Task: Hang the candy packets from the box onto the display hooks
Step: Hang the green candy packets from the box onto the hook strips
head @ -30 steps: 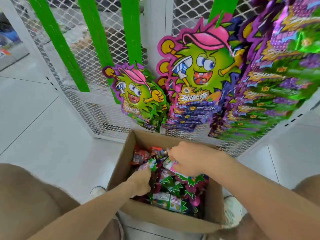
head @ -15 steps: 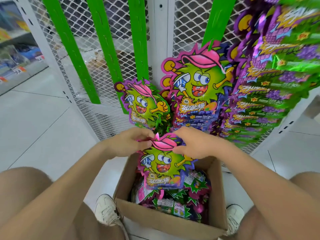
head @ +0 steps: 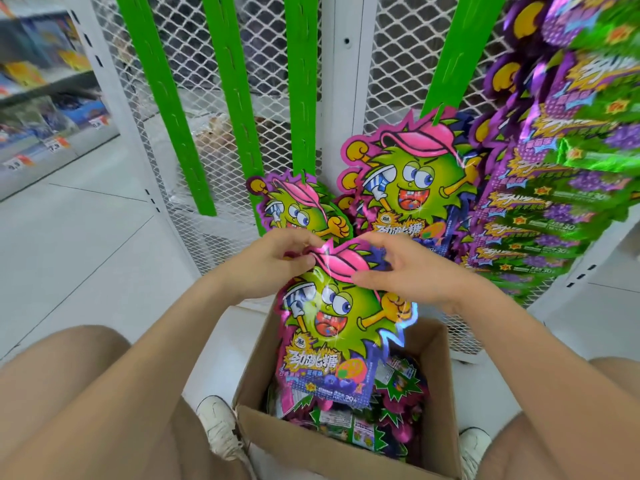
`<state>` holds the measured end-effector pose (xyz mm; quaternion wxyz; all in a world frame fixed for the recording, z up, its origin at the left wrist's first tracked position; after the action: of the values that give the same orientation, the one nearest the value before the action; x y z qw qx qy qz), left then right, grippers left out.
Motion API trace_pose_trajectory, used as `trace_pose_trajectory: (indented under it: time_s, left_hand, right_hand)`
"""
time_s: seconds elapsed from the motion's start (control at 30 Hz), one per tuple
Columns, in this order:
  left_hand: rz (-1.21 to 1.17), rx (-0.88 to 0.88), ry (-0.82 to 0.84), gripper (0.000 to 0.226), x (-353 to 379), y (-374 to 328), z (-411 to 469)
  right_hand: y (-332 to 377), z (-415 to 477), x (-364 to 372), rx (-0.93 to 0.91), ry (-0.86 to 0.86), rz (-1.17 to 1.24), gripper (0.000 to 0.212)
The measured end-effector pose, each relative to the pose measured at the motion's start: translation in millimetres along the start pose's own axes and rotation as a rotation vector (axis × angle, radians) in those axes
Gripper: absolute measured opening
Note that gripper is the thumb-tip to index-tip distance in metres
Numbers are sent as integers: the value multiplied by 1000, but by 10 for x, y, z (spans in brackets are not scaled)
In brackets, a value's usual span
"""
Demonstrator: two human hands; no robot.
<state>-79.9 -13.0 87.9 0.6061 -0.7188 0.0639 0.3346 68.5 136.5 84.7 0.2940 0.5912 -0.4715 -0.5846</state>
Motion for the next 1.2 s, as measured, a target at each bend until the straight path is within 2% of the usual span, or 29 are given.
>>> trace_pose_trajectory:
  time_s: [0.07,0.1,0.17,0.2,0.33,0.4,0.53,0.67,0.73,0.83,0.93,1.03,1.2]
  left_hand:
    - [45,80,-35,19,-21,-116,-3]
    - [68,124,-64,19,-24,-177,-4]
    - [91,195,-153,20,-38,-308,-7]
    - [89,221,-204,21,-47,-379,-12]
    - [127,332,-446,27,-80,-803,-32]
    - [147,380,-579,34,-124,-1100,-45]
    - [168,468,-705,25,-200,-1717,74]
    - [149,413,-647,30,-283,-2154,494]
    - [90,374,-599,29,-316,-2263,748]
    - [-3,303,-573,20,-344,-2287,1045]
    - [-36,281,-507,4,-310,-2282,1178]
    - [-33,266,-454,18,-344,-2245,1202]
    - [28,159,-340,29,-473,-2306,1027]
  right_hand:
    - [139,-25,-13,-90,-94,-66,17]
    - [198,-49,-43,-142,-169,-190,11]
    - [264,-89,-106,-207,-311,-450,21]
    - [297,-125,-145,-210,-373,-499,21]
    - [544,-337,-357,-203,-540,-555,22]
    - [702,-437,-493,-265,-600,-577,17]
    - [1051,-585,-798,-303,-640,-638,17]
    - [1376,-758,-1200,-384,-794,-691,21]
    - [1527,-785,-1375,-408,-839,-796,32]
    - [1622,-730,-1593,-336,-863,-935,49]
    - [1586,-677,-1635,-305,-797,-921,42]
    - [1514,-628,-1589,-288,-658,-841,25]
    - [1549,-594,-1550,-275,-522,-785,17]
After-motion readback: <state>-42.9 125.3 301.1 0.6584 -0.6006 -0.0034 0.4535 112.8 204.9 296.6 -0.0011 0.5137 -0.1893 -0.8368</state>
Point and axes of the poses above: each hand's wrist, its own z-axis towards the middle knuckle, its own x-axis out of the palm, y = z × x, the point moved 6 cm from there along z, towards the middle knuckle
